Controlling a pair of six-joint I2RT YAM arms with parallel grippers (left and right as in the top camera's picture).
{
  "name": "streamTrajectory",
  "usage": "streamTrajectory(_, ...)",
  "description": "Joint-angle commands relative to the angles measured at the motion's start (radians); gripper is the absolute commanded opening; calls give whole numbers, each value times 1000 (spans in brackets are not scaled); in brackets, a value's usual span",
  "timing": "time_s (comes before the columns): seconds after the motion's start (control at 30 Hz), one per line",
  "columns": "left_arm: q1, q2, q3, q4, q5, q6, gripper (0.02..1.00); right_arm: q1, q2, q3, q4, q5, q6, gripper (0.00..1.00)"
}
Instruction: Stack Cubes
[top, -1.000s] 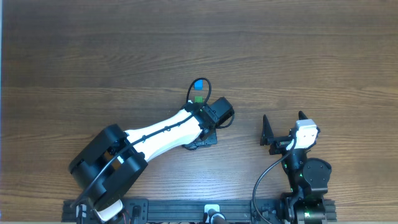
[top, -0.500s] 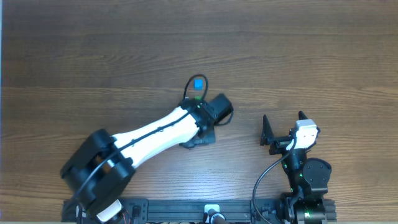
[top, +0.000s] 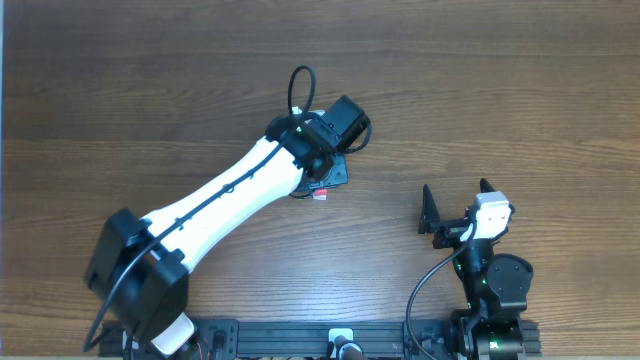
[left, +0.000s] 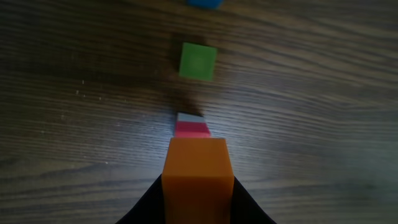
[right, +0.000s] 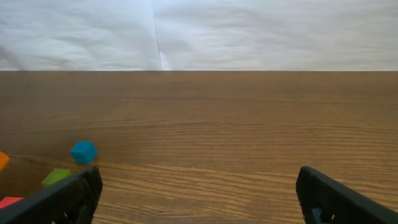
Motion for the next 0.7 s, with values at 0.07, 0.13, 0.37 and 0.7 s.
streamTrajectory(0.07,3,58,6,-4,26,47,56,6,-10,-8,3,-11,-2,993)
streamTrajectory(0.13,3,68,6,-4,33,50,58,6,-10,-8,3,-11,-2,993)
streamTrajectory(0.37,-6,79,6,-5,45,57,53,6,-10,-8,3,-11,-2,991)
streamTrajectory(0.7,-7,98,6,-5,56,57,56,6,-10,-8,3,-11,-2,993)
